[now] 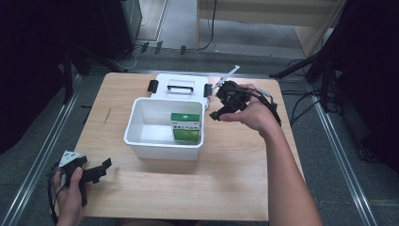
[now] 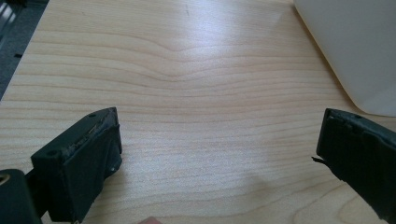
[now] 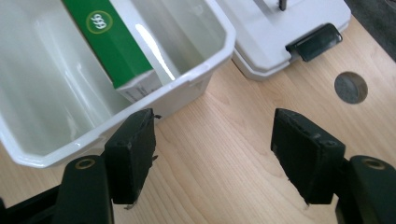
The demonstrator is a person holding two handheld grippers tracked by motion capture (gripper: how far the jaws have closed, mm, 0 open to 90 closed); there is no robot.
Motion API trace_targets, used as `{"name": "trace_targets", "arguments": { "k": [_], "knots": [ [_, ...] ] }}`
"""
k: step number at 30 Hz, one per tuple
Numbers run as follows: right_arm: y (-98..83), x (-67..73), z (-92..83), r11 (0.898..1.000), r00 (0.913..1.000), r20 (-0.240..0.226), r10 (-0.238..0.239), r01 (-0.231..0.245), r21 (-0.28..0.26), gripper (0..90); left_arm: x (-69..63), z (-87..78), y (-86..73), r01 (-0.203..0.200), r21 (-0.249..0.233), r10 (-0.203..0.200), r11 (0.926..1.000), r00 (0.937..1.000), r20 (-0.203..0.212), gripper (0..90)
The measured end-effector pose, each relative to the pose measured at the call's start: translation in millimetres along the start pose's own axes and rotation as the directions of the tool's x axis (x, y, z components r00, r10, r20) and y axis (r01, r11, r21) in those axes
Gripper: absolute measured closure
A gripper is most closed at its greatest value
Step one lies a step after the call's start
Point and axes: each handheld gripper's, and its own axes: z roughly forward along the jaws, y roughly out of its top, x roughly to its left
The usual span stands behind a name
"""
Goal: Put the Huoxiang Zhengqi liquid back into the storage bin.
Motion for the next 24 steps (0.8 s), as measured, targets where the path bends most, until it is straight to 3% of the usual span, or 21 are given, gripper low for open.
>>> {"name": "trace_targets", "arguments": {
  "k": [7, 13, 14, 15, 17, 19, 21, 24],
  "knots": [
    [-28.0, -9.7, 5.6, 0.989, 0.9928, 0.015, 0.119, -0.117, -0.094, 30.6, -0.1, -0.2, -0.1, 0.0, 0.001, 0.0, 1.0, 1.0, -0.001, 1.0],
    [-46.8, -11.2, 6.3, 0.973, 0.9848, 0.057, 0.164, -0.152, -0.172, 30.0, -0.2, 0.0, -0.1, 0.0, 0.001, 0.0, 1.0, 1.0, -0.001, 1.0],
    [-53.8, -11.5, 7.4, 0.962, 0.9794, 0.061, 0.193, -0.176, -0.207, 29.1, -0.1, -0.1, -0.1, -0.001, 0.001, 0.001, 1.0, 1.0, -0.001, 1.0],
    [-53.8, -11.5, 7.4, 0.962, 0.9794, 0.061, 0.193, -0.176, -0.207, 29.1, -0.1, -0.1, -0.1, 0.0, 0.001, 0.0, 1.0, 1.0, -0.001, 1.0],
    [-61.3, -10.9, 8.8, 0.952, 0.9739, 0.07, 0.216, -0.194, -0.237, 28.9, 0.0, -0.3, 0.0, -0.001, 0.003, 0.001, 1.0, 1.0, -0.001, 1.0],
    [-68.9, -10.5, 10.2, 0.936, 0.9637, 0.078, 0.255, -0.226, -0.271, 28.5, 0.0, -0.3, 0.0, 0.0, 0.004, 0.0, 1.0, 1.0, -0.001, 1.0],
    [-76.4, -9.9, 11.5, 0.919, 0.9519, 0.092, 0.292, -0.253, -0.301, 28.2, 0.1, -0.3, 0.0, 0.001, 0.004, -0.001, 1.0, 1.0, 0.0, 1.0],
    [-87.3, -8.9, 11.2, 0.89, 0.9246, 0.121, 0.361, -0.303, -0.341, 26.9, 0.2, -0.3, 0.0, 0.001, 0.003, -0.001, 1.0, 1.0, 0.0, 1.0]
  ]
}}
